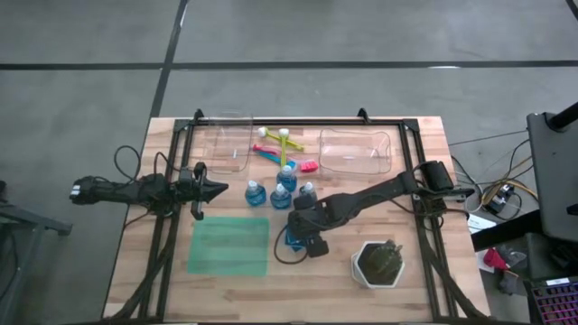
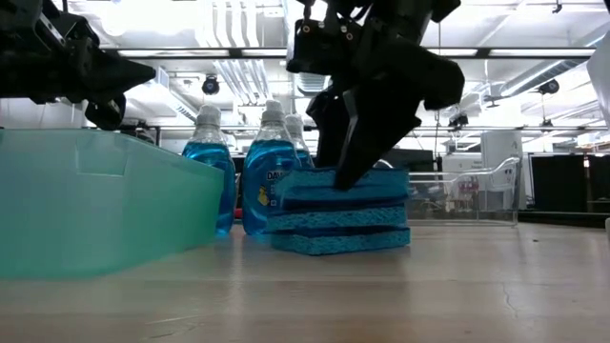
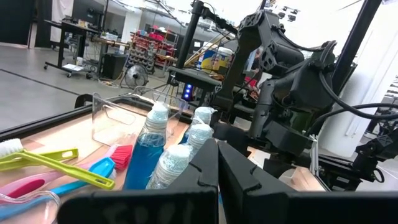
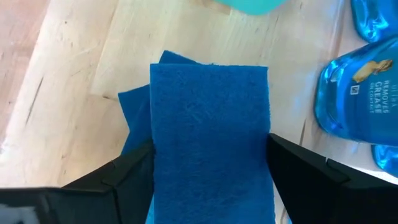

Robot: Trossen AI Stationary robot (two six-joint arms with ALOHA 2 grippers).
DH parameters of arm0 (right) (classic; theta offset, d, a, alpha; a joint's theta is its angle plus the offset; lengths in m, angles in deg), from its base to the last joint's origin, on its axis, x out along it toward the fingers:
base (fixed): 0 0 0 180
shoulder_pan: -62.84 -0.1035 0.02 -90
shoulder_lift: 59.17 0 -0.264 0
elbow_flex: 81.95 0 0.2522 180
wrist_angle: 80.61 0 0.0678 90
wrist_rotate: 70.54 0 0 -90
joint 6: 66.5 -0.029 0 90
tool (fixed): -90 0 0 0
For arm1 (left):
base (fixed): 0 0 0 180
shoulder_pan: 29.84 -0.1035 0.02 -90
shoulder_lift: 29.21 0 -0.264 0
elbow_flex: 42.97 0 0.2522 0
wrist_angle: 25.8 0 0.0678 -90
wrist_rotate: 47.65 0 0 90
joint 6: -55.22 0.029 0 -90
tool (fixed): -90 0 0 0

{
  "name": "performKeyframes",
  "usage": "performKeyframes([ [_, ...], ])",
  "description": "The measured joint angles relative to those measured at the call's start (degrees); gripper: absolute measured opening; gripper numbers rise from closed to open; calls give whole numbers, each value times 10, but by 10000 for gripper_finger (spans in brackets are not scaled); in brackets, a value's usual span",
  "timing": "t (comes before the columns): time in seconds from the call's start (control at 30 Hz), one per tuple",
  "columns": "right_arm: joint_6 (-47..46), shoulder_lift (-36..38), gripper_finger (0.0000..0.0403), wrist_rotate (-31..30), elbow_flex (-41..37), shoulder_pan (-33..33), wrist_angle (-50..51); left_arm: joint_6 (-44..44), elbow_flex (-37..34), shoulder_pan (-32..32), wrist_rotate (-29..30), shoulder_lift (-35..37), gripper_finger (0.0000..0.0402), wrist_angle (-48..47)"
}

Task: Pick & Place Kitchen Sink Supplies
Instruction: Put the blue sponge into the right transparent bin

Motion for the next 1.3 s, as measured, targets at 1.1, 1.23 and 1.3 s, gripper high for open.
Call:
performKeyframes([
  [1.1,-34,1,259,-49,288,5,411,0,0,0,0,0,0,0],
  [1.23,-41,1,259,-93,315,6,454,0,0,0,0,0,0,0],
  [1.3,-45,1,256,-102,323,7,469,0,0,0,0,0,0,0],
])
